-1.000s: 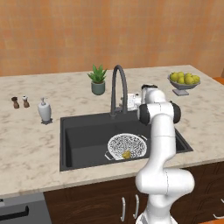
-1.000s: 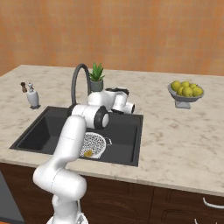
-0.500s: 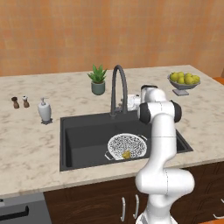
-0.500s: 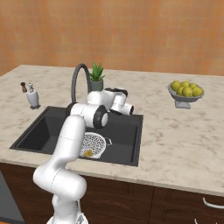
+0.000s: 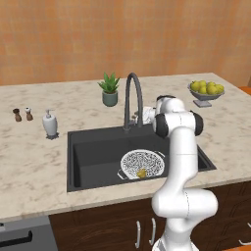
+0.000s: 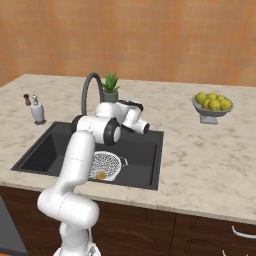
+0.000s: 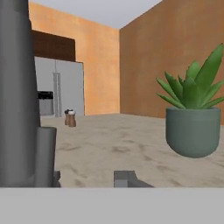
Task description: Put the colander in the sink, put the kiwi in the colander, and turn on the sink faucet and pour water over the colander.
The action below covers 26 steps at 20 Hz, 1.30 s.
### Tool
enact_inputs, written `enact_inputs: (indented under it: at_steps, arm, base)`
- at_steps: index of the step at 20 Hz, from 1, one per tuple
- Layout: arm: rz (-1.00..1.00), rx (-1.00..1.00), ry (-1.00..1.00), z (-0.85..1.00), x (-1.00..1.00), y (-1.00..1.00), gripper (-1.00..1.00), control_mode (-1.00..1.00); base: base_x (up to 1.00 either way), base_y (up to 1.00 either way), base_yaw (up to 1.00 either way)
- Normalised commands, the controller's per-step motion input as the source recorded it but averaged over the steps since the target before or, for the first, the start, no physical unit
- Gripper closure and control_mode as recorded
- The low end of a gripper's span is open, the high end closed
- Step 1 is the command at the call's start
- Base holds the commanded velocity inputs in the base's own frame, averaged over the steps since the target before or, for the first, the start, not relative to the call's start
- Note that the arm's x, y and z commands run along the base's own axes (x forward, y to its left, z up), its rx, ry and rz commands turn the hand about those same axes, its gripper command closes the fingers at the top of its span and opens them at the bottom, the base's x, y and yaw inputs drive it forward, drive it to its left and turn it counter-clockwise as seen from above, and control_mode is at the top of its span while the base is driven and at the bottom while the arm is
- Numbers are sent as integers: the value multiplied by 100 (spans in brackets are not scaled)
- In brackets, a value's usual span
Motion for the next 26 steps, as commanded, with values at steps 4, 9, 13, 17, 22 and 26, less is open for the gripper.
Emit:
enact_inputs:
  at_steps: [4,9,13,17,22,26]
  arm:
    - [0,0,0,0,37,-26,100,-100]
    - [-1,2,0,0,34,-36,100,-100]
    - [-7,4,0,-5,26,-45,100,-100]
    - [-14,8,3,-10,18,-56,100,-100]
    - [-17,7,10,-18,16,-72,100,-100]
    - [-15,6,11,-24,18,-84,100,-100]
  base:
    - [0,0,0]
    - [0,0,0]
    - [0,0,0]
    - [0,0,0]
    - [0,0,0]
    - [0,0,0]
